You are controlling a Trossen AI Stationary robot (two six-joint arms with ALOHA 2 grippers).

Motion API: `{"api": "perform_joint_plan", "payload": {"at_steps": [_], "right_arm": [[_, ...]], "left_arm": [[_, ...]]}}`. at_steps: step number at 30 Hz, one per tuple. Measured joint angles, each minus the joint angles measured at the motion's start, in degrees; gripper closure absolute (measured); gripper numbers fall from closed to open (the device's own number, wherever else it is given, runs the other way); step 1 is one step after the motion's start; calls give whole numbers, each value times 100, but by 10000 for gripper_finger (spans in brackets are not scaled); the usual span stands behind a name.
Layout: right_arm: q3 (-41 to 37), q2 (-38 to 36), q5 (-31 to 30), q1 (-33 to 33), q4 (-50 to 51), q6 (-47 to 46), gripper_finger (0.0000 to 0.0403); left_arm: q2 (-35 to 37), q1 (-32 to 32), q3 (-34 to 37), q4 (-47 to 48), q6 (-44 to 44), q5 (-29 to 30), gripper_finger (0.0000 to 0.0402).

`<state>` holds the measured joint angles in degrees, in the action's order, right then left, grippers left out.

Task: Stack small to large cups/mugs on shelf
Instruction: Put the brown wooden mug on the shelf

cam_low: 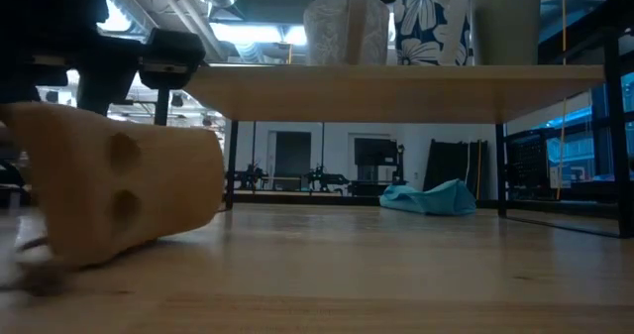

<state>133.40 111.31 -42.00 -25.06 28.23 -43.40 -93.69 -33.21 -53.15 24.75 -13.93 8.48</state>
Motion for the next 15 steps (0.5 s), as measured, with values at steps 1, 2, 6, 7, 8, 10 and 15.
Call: {"api": "perform_joint_plan", "payload": {"at_steps": [1,2,6,7,8,10,15], "right_arm": [[0,0,0,0,0,0,185],[0,0,0,0,-2,0,185],[0,0,0,0,-2,0,185],[0,0,0,0,-2,2,185],[0,0,0,0,-2,2,185],[0,0,0,0,3,4,185],[0,0,-2,0,84,0,185]], "left_arm": [[0,0,-2,1,11,-13,345],[0,0,-2,13,14,-5,354],[0,1,-2,15,172,111,365],[0,22,-2,8,206,83,365],[0,34,-2,-6,268,63,364],[0,39,-2,-9,291,-5,364],[-2,6,-99,91,297,-198,374]]}}
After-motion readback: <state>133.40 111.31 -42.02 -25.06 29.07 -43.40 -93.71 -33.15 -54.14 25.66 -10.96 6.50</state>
